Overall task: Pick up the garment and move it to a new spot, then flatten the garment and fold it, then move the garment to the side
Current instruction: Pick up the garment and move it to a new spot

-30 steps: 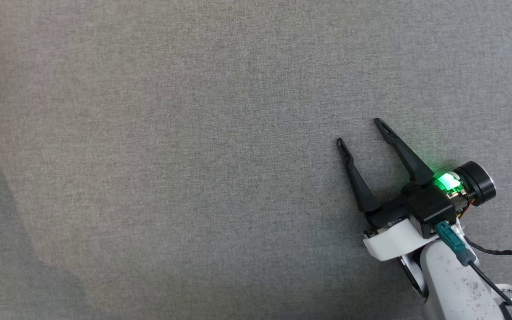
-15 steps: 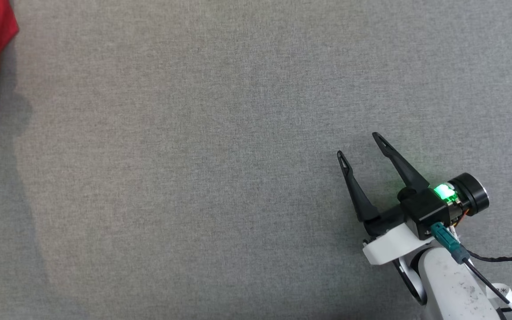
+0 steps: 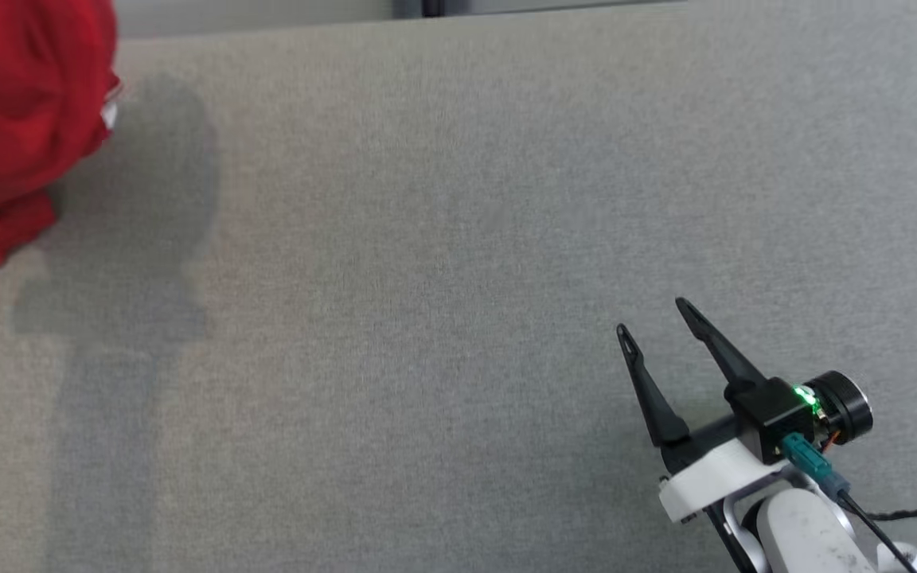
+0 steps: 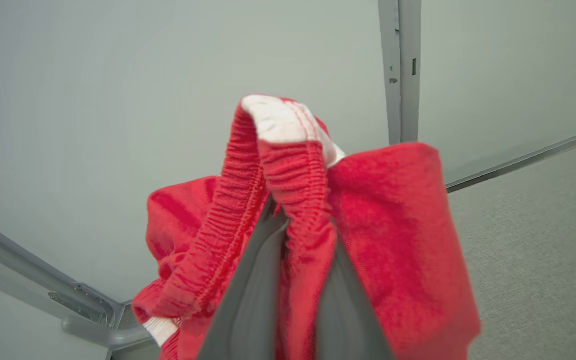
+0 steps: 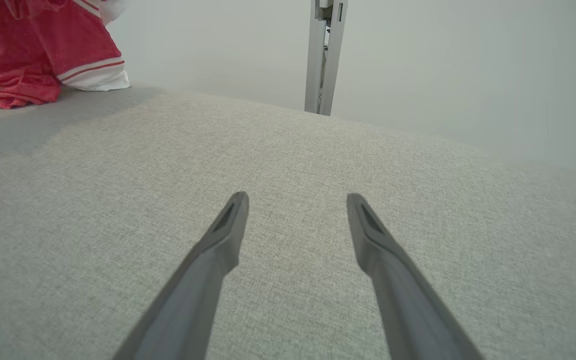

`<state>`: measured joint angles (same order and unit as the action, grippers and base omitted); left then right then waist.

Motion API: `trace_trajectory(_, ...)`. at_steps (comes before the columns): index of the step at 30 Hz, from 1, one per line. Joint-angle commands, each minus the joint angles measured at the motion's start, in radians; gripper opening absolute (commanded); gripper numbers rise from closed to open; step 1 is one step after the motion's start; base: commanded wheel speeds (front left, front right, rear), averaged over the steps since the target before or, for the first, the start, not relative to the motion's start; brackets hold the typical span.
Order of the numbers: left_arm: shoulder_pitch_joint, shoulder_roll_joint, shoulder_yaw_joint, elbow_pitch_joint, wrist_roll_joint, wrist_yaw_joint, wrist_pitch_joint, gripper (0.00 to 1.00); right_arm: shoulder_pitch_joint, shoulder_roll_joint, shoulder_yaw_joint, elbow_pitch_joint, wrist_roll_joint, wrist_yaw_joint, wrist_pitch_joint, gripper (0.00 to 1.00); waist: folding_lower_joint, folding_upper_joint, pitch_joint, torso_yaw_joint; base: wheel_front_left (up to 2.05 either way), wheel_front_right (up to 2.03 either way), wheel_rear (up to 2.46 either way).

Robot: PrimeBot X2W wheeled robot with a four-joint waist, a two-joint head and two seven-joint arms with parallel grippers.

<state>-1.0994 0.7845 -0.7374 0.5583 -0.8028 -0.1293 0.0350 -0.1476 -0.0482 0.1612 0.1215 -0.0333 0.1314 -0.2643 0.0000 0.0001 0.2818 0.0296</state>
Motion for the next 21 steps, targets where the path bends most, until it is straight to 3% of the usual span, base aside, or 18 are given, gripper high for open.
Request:
trace_trajectory(1, -0.012, -0.013, -0.012, -0.027, -0.007, -0.002, -0.009, 0.00, 0.026, -0.004, -0.008, 0.005, 0.011, -0.001, 0.000, 1.00, 0.0000, -0.0001, -0.126, -0.028, 0.00, 0.00, 0.00)
trace_trajectory(7, 0.034, -0.122, -0.069, -0.128, -0.023, -0.002, -0.051, 0.00, 0.074, -0.004, -0.048, 0.012, 0.035, -0.001, 0.000, 1.00, 0.0000, -0.0001, -0.211, -0.054, 0.00, 0.00, 0.00)
trace_trajectory(12, 0.105, -0.264, -0.111, -0.176, -0.037, 0.013, -0.119, 0.00, 0.104, -0.004, -0.088, 0.012, 0.045, -0.001, 0.000, 1.00, 0.0000, -0.0001, -0.239, -0.075, 0.00, 0.00, 0.00)
trace_trajectory(21, 0.315, -0.504, -0.173, -0.069, -0.091, 0.018, -0.260, 0.00, 0.119, -0.004, -0.116, 0.006, 0.059, -0.001, 0.000, 1.00, 0.0000, -0.0001, -0.222, -0.109, 0.00, 0.00, 0.00)
